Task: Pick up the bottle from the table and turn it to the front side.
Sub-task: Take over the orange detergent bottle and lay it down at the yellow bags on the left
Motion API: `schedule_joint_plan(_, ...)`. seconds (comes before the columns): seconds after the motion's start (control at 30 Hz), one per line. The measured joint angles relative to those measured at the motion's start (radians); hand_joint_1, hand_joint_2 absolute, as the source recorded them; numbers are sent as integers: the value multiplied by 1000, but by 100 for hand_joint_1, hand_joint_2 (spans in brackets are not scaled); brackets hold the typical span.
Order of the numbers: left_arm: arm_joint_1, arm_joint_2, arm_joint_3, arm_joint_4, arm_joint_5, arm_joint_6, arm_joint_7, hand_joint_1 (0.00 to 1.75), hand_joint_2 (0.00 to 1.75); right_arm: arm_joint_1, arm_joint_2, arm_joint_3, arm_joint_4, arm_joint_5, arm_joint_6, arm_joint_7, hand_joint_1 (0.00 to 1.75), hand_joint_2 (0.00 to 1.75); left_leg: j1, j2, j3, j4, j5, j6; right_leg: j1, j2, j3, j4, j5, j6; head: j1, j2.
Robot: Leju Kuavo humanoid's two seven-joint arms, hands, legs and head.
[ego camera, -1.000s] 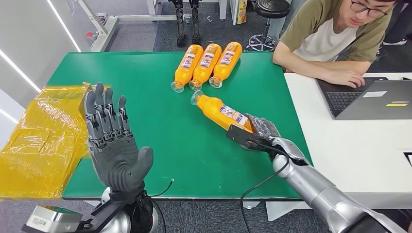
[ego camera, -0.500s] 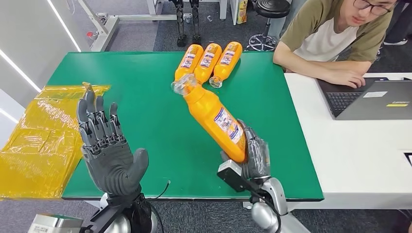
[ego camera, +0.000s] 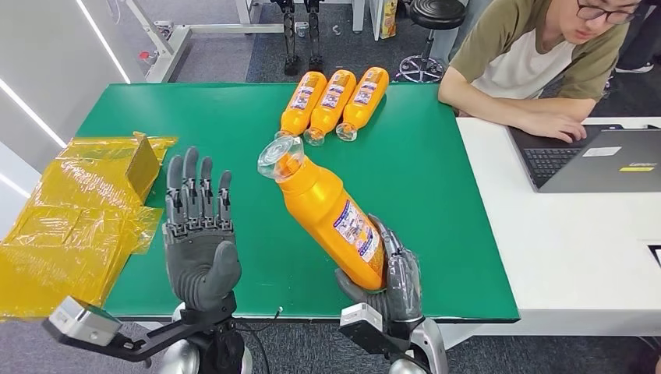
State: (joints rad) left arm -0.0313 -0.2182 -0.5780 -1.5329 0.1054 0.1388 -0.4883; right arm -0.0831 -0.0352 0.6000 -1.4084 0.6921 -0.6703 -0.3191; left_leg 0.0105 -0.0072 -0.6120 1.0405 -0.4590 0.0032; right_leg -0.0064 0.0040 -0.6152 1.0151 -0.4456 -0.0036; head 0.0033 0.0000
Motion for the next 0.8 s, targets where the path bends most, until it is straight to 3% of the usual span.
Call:
schedule_joint_plan(0.2, -16, 0, 11, 75, 13, -96, 48, 0, 175, -1, -3, 36, -8, 13, 4, 23, 175, 175, 0, 0, 0, 0, 0, 0, 0, 0, 0, 0, 0, 0, 0, 0)
schedule_joint_plan(0.57, -37, 0, 21, 135, 14, -121, 54, 0, 175, -4, -17, 58, -7, 26, 17, 36, 175, 175, 0, 1, 0, 0, 0, 0, 0, 0, 0, 0, 0, 0, 0, 0)
schedule_joint_plan(0.8, -69, -1, 34, 169, 17, -183, 57, 0, 175, -21, -41, 70, 0, 69, 107, 72, 175, 175, 0, 1, 0, 0, 0, 0, 0, 0, 0, 0, 0, 0, 0, 0)
